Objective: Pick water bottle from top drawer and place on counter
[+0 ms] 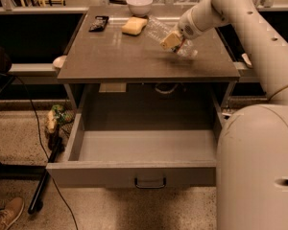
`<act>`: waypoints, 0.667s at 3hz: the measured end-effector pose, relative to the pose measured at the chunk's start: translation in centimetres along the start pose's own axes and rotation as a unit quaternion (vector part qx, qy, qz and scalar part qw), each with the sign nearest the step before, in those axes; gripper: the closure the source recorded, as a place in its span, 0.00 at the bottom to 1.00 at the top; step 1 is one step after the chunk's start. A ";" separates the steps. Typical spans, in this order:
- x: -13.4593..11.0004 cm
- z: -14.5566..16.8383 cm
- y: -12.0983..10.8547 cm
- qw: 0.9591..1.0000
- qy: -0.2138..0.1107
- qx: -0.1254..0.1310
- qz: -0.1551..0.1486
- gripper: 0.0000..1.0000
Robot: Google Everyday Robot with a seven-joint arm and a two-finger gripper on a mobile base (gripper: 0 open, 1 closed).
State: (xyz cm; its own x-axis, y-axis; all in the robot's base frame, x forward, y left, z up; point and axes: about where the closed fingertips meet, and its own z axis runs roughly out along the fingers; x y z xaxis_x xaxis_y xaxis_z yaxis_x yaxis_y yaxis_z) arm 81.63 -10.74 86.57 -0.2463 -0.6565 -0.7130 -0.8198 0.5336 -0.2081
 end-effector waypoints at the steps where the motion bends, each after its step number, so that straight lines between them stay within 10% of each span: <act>1: 0.4 0.3 -0.2 1.000 -0.004 -0.011 0.014 0.42; 2: 0.6 0.7 0.1 0.999 -0.006 -0.029 0.017 0.18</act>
Offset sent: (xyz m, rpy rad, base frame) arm 0.0052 -0.0075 -0.0027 0.0602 0.0708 0.0435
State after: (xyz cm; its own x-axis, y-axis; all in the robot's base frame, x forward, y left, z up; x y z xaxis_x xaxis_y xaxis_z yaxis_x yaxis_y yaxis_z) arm 81.75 -10.75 85.66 -0.2681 -0.6319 -0.7272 -0.8399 0.5230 -0.1449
